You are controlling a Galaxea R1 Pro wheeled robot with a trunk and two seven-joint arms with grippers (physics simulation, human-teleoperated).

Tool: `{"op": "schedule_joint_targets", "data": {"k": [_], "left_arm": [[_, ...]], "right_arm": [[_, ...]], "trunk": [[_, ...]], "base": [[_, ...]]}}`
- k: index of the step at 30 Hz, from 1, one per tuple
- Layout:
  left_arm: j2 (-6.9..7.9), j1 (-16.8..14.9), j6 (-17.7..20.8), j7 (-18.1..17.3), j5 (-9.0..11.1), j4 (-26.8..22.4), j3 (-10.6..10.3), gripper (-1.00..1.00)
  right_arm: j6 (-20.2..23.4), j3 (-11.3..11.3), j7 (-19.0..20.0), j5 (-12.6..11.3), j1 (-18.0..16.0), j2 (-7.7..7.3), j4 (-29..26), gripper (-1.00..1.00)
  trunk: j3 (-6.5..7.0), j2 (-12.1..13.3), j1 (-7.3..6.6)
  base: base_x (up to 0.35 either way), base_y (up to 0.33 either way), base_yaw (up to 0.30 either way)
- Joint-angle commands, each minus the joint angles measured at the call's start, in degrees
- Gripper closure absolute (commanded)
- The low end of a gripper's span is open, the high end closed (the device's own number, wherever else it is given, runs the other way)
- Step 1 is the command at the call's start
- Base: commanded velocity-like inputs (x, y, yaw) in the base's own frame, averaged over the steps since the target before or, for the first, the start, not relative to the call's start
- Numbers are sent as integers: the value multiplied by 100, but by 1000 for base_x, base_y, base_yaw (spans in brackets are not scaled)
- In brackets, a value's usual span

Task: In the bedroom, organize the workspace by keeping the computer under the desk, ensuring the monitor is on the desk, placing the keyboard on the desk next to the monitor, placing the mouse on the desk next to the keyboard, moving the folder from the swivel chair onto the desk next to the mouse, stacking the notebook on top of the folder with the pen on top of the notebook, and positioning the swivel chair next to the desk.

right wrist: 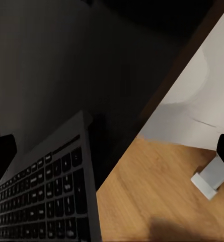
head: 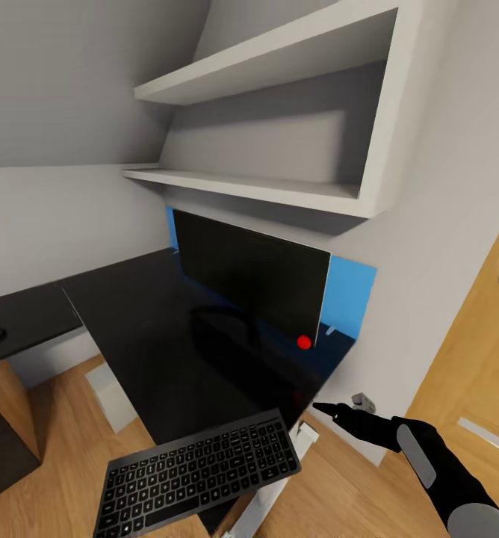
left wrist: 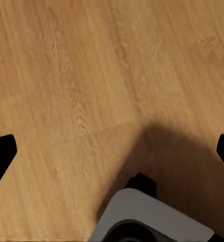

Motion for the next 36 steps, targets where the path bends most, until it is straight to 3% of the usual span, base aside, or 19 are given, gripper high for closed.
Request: {"op": "schedule_joint_targets", "data": {"k": [1, 13, 32, 36], "left_arm": [[6, -4, -29, 35, 59, 21, -55, -100], [6, -4, -30, 35, 54, 122, -78, -100], [1, -4, -60, 35, 49, 120, -79, -100], [-2, -4, -209, 35, 57, 84, -70, -100]], "right_arm": [[37, -13, 9, -15, -2, 1, -2, -100], [36, -7, 11, -10, -2, 9, -1, -100], [7, 6, 62, -31, -2, 20, 171, -100], [6, 4, 107, -44, -2, 19, 225, -100]], "trunk": [[-6, -4, -2], [-6, -4, -2], [-6, -4, -2], [-6, -4, -2]], "base": [[-227, -160, 160], [-213, -158, 168], [-14, -11, 50], [0, 0, 0]]}}
